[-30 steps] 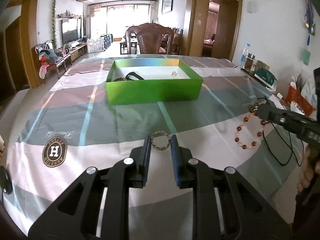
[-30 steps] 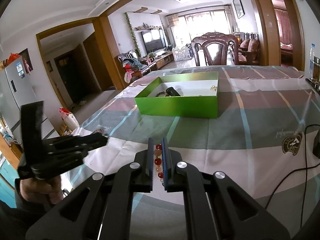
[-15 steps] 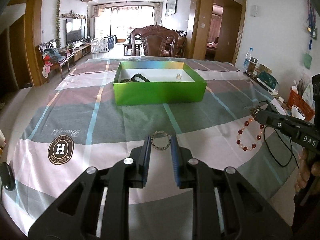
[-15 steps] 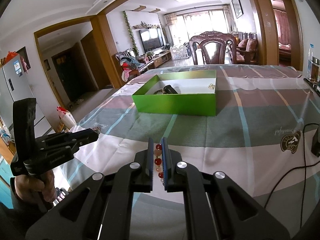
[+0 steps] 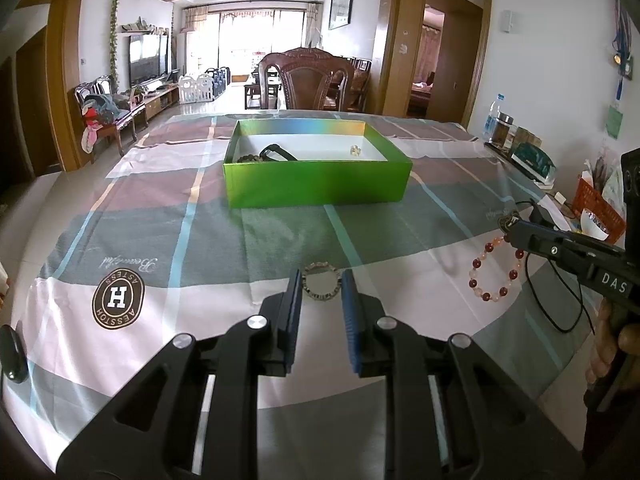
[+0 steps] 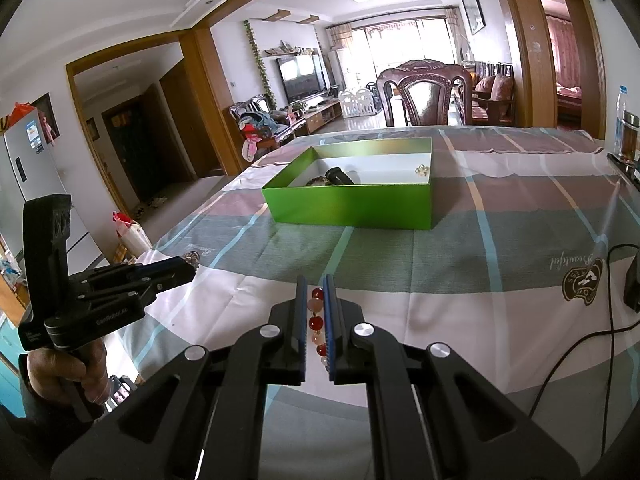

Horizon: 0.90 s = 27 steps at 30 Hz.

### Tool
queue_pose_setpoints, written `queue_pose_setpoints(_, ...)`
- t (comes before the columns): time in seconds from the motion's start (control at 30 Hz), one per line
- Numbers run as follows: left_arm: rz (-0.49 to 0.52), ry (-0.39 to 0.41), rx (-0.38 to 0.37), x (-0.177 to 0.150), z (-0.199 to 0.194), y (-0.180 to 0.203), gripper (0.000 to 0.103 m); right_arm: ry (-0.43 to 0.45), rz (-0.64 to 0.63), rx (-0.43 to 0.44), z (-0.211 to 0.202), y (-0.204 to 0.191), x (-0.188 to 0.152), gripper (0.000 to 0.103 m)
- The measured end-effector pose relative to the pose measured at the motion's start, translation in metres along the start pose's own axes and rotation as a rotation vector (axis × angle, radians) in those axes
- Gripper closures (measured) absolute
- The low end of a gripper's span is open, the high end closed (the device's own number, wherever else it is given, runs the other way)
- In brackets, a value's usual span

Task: Organize jewelry
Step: 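Carry the ring and red bracelet into the green box and open both tools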

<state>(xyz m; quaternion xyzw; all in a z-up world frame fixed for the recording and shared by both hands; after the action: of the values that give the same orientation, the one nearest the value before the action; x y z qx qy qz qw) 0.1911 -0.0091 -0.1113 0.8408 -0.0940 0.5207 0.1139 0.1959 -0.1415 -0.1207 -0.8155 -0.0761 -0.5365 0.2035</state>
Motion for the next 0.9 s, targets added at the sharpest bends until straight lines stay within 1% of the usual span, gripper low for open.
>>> queue_pose_setpoints(0.13,-0.008,-0.002,-0.009,0.002,0.003,-0.001,0.083,0.001,-0.001,-0.004,0.000,0.001,0.001,0.095)
queue_pose_setpoints(0.23,0.000,0.011,-0.012,0.013,0.005,-0.001,0.083,0.015,-0.017,0.001,0.001,0.000,0.013,0.095)
queue_pose_setpoints(0.3,0.020,0.032,-0.020,0.032,0.009,0.001,0.083,0.033,-0.032,0.014,0.005,0.000,0.032,0.095)
queue_pose_setpoints(0.37,0.031,0.054,-0.028,0.060,0.019,0.000,0.083,0.055,-0.050,0.008,0.011,0.001,0.053,0.095)
queue_pose_setpoints(0.47,0.026,0.067,-0.038,0.098,0.041,-0.004,0.083,0.083,-0.063,-0.008,0.038,0.011,0.095,0.095)
queue_pose_setpoints(0.53,0.010,0.063,-0.035,0.121,0.061,-0.010,0.083,0.084,-0.055,-0.013,0.059,0.018,0.114,0.095)
queue_pose_setpoints(0.6,-0.003,0.061,-0.016,0.146,0.091,-0.018,0.083,0.086,-0.056,-0.031,0.089,0.029,0.135,0.095)
queue_pose_setpoints(0.67,-0.012,0.047,0.006,0.162,0.120,-0.025,0.083,0.078,-0.041,-0.053,0.118,0.041,0.147,0.095)
queue_pose_setpoints(0.77,-0.001,0.014,0.045,0.174,0.170,-0.034,0.083,0.041,-0.004,-0.078,0.161,0.062,0.151,0.095)
queue_pose_setpoints(0.83,-0.007,-0.019,0.060,0.177,0.201,-0.041,0.083,0.008,0.011,-0.093,0.194,0.076,0.148,0.095)
queue_pose_setpoints(0.87,-0.014,-0.031,0.071,0.177,0.216,-0.045,0.083,0.000,0.017,-0.100,0.205,0.079,0.147,0.095)
queue_pose_setpoints(0.9,-0.011,-0.042,0.080,0.175,0.225,-0.048,0.083,-0.014,0.022,-0.110,0.220,0.086,0.145,0.095)
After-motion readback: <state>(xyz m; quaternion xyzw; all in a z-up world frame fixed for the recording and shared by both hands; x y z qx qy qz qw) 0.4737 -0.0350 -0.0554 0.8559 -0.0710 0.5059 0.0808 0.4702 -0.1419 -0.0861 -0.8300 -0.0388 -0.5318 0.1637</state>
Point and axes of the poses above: each gripper's, at about its wrist camera, not at the fingertips, and z roughly the way its jaws point, y to its right, x to its top, the point moved 10 cm from there along z, roughly the way its jaws point, and after that the axes turned 12 degrees about y, right-handed, at the moved point
